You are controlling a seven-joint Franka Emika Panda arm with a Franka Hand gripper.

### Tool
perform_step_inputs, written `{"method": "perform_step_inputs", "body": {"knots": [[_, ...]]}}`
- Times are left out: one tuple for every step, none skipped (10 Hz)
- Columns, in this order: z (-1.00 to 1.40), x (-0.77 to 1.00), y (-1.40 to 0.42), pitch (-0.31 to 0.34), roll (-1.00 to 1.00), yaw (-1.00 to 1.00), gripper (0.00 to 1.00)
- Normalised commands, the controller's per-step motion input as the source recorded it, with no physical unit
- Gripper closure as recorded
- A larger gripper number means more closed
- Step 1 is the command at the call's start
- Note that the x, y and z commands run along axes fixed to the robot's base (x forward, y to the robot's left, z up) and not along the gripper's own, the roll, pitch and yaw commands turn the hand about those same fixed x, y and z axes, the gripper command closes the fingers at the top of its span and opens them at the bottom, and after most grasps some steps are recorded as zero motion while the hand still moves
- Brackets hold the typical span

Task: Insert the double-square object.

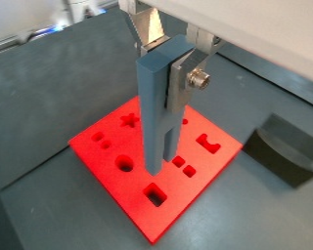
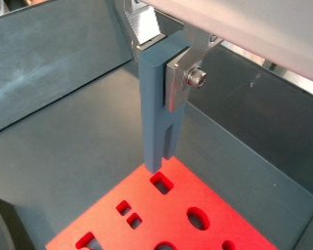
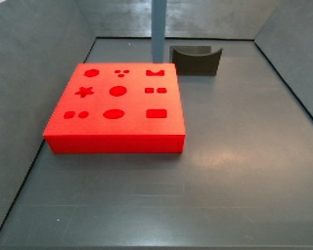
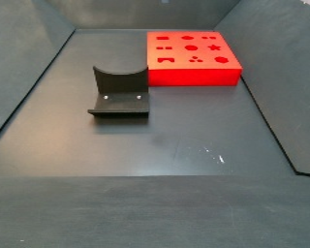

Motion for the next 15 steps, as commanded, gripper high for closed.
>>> {"method": "perform_step_inputs", "body": {"knots": [[-0.06,0.00,0.00,0.000,0.00,-1.00,1.00],[-0.05,0.00,0.00,0.000,0.00,-1.00,1.00],[-0.04,0.00,0.00,0.000,0.00,-1.00,1.00],[-0.07,0.00,0.00,0.000,0.00,-1.00,1.00],[-0.09,0.00,0.15,0.000,0.01,-0.87,1.00],[-0.08,-0.03,0.23,0.000,0.00,-0.80,1.00],[-0.07,-0.04,0.27,0.000,0.00,-0.75,1.00],[-0.06,-0.06,0.33,0.000,0.00,-0.70,1.00],[-0.03,-0.07,0.36,0.000,0.00,-0.66,1.00],[-0.02,-0.08,0.39,-0.006,0.00,-0.63,1.00],[-0.01,-0.07,0.37,-0.011,0.00,-0.65,1.00],[0.00,0.00,0.22,-0.057,0.00,-0.80,1.00],[0.00,0.00,0.00,-0.043,0.00,-1.00,1.00],[0.00,0.00,0.00,-0.021,0.00,-1.00,1.00],[0.00,0.00,0.00,-0.011,0.00,-1.00,1.00]]}}
